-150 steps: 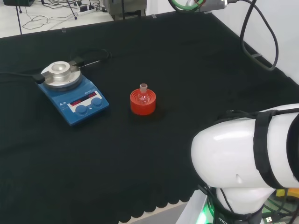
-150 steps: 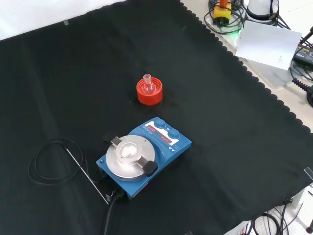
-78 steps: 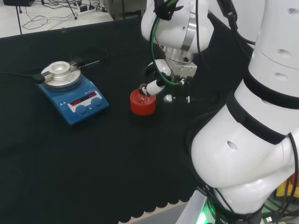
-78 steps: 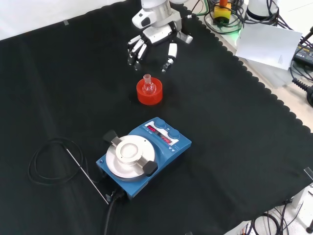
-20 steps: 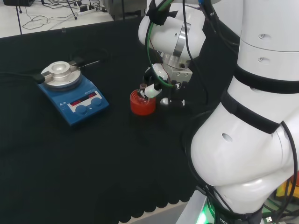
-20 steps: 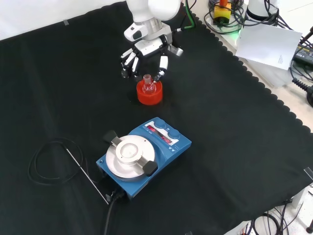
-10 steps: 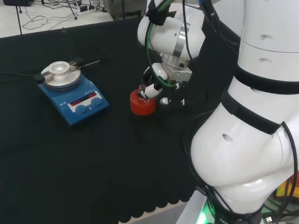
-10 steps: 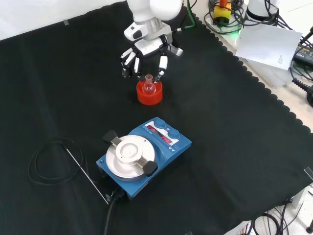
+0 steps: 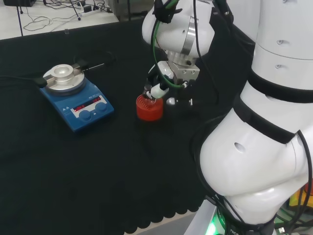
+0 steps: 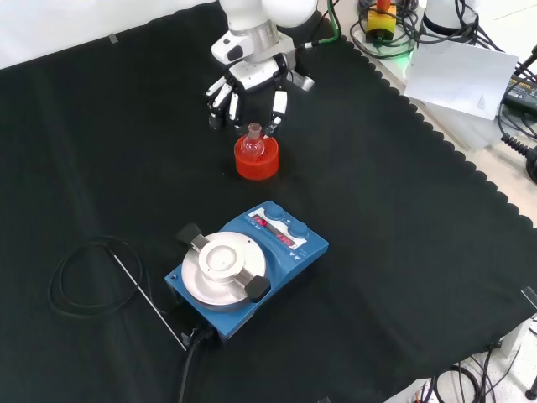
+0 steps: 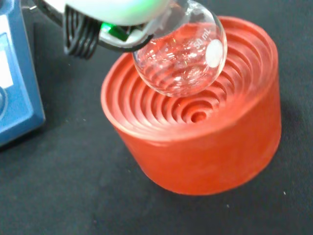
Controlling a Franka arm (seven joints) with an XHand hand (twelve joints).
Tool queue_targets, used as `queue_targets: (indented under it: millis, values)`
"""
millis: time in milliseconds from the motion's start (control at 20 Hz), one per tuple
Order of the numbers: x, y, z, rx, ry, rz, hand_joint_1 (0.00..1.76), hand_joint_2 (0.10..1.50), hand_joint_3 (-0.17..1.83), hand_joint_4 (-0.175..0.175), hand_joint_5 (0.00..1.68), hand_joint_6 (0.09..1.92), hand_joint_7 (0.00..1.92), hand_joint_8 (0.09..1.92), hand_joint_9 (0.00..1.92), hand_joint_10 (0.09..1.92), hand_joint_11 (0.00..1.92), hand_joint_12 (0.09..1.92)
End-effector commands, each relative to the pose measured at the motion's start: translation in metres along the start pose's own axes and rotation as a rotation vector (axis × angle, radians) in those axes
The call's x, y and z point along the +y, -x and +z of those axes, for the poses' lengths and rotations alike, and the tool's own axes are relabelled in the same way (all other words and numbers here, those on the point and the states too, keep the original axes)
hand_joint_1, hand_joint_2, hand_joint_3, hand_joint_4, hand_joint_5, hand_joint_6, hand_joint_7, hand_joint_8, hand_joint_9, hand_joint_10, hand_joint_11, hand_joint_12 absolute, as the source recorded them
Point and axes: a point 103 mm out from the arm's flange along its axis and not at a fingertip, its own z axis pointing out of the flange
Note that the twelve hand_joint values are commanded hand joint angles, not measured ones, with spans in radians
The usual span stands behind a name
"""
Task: Pick up the round-bottom flask.
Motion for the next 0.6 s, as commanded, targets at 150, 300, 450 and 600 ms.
queue_targets:
  millis: [150, 300, 450, 600]
  values:
    - [-0.011, -0.023, -0.050, -0.042, 0.019, -0.024, 1.11, 0.64, 0.75, 0.175, 1.19, 0.86, 0.43, 0.62, 0.69, 0.56, 0.28, 1.34]
    - [-0.016, -0.031, -0.066, -0.059, 0.028, -0.026, 1.11, 0.64, 0.75, 0.175, 1.19, 0.86, 0.43, 0.62, 0.69, 0.56, 0.28, 1.34]
    - [-0.017, -0.041, -0.077, -0.067, 0.029, -0.029, 1.11, 0.64, 0.76, 0.175, 1.19, 0.86, 0.43, 0.62, 0.69, 0.56, 0.29, 1.34]
    - [-0.015, -0.049, -0.085, -0.072, 0.027, -0.034, 1.11, 0.64, 0.76, 0.175, 1.19, 0.86, 0.43, 0.62, 0.69, 0.56, 0.29, 1.34]
